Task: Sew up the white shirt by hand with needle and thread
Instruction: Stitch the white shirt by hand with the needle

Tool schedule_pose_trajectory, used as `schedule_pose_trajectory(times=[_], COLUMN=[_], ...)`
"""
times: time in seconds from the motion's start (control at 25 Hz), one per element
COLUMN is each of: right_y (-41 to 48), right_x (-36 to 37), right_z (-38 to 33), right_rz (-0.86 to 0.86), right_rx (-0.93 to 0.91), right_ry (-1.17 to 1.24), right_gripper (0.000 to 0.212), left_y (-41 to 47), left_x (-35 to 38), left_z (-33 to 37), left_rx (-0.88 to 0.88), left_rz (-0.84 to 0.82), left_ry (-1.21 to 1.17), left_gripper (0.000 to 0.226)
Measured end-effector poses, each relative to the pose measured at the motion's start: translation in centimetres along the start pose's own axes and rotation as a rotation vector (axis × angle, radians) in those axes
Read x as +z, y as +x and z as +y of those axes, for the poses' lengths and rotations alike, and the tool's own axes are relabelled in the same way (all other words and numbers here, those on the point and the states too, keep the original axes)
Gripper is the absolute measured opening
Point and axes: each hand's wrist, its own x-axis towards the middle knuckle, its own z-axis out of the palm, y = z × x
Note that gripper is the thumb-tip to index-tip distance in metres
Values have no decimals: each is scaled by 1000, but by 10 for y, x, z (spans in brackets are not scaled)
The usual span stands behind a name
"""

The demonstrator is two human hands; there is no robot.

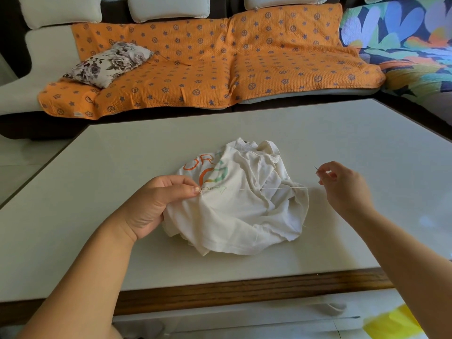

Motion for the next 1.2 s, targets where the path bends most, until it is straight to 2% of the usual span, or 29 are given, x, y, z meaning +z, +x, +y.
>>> schedule_pose_trajectory(times=[0.08, 0.16, 0.28, 0.36, 0.4, 0.56, 0.76, 0.96, 1.2], right_y=[-10, -30, -70, -89, -94, -92, -90, -94, -98], right_x=[-2, -4, -7, -7, -5, 1, -4, -11, -14], right_z=[-19, -51, -97, -111, -113, -105, -102, -101, -97], right_rz=[-21, -92, -414, -620, -657, -572, -561, -568, -456], right_rx=[-11, -36, 58, 106, 112, 107, 66, 12, -106], right_ry=[33, 214, 691, 790, 797, 792, 793, 679, 570], right_gripper=[14, 12, 10, 8, 8, 9, 8, 11, 14], left_y=[1, 3, 5, 7, 7, 8, 5, 5, 5], left_x=[4, 15, 38, 48, 50, 48, 42, 45, 46], left_z=[0, -3, -8, -11, -12, -14, -11, -10, -10], left_rx=[11, 31, 89, 119, 128, 133, 140, 117, 86], left_rz=[1, 22, 13, -10, -19, -17, -12, -13, 14], left_ry=[32, 130, 253, 314, 346, 406, 443, 384, 276], left_gripper=[16, 13, 16, 21, 23, 17, 6, 7, 6])
